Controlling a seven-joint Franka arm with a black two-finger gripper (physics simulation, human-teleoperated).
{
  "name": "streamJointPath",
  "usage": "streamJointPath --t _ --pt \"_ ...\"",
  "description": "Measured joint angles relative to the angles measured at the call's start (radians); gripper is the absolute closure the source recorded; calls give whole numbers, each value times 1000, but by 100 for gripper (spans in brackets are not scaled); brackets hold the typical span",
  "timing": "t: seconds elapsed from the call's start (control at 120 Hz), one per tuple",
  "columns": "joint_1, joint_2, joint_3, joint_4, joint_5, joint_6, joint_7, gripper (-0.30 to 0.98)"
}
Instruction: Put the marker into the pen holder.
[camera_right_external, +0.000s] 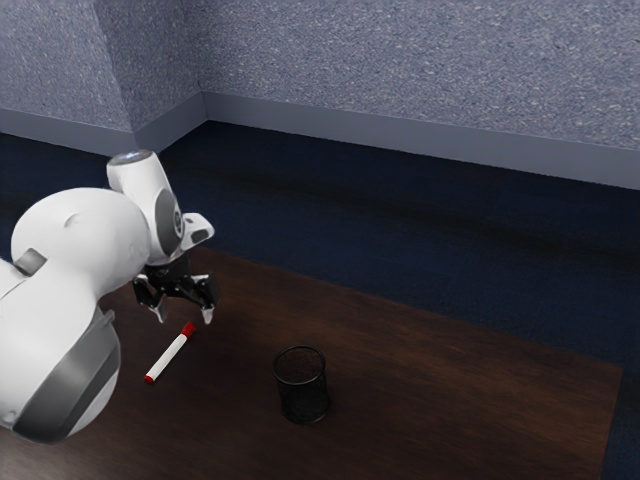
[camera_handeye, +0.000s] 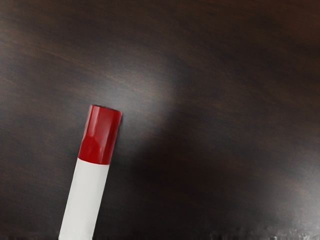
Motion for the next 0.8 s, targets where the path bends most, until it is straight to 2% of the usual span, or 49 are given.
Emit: streamJointPath --t 0.217,0.492,0.575,0.8 --pt "-35 -7 22 -88 -23 37 146 7" --pt "-24 -20 23 -98 -15 74 350 11" --pt "32 -21 0 -94 -26 90 400 12" --pt "135 -23 -105 -36 -116 135 442 10"
